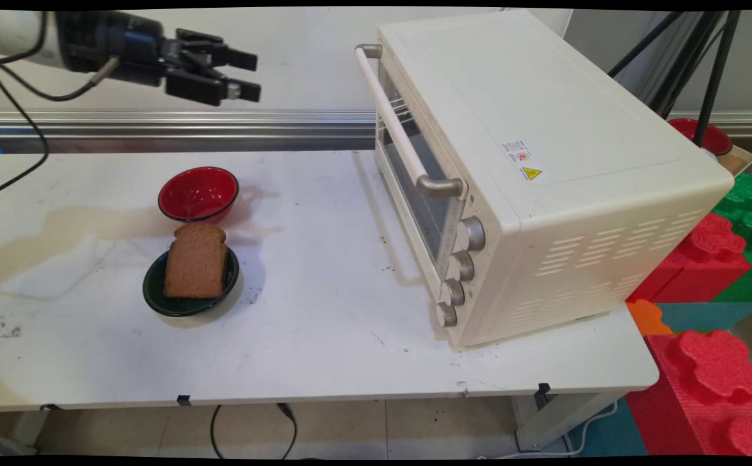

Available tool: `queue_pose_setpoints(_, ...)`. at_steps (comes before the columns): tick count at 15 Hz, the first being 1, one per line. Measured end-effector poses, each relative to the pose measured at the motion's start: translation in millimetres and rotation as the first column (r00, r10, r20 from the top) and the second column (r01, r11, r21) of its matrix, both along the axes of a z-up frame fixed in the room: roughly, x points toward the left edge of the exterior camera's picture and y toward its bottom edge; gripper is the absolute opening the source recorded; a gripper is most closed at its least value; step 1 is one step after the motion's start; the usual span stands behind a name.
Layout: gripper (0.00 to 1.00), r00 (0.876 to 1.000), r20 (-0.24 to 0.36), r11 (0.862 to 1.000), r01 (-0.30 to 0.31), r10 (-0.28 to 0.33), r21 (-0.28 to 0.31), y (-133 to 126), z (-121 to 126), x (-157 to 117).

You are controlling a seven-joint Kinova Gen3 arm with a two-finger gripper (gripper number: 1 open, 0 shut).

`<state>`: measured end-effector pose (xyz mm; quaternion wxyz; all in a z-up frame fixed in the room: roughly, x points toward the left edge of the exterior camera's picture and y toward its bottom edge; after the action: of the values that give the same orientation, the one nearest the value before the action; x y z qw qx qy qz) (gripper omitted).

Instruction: Open the oven

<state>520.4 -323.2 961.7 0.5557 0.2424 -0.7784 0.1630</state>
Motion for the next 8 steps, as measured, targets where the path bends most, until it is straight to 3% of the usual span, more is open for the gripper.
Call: queue_pose_setpoints(8,1.00,1.000,-0.013,0.999,0.027,-0.027,-0.035,-38,-4,-51)
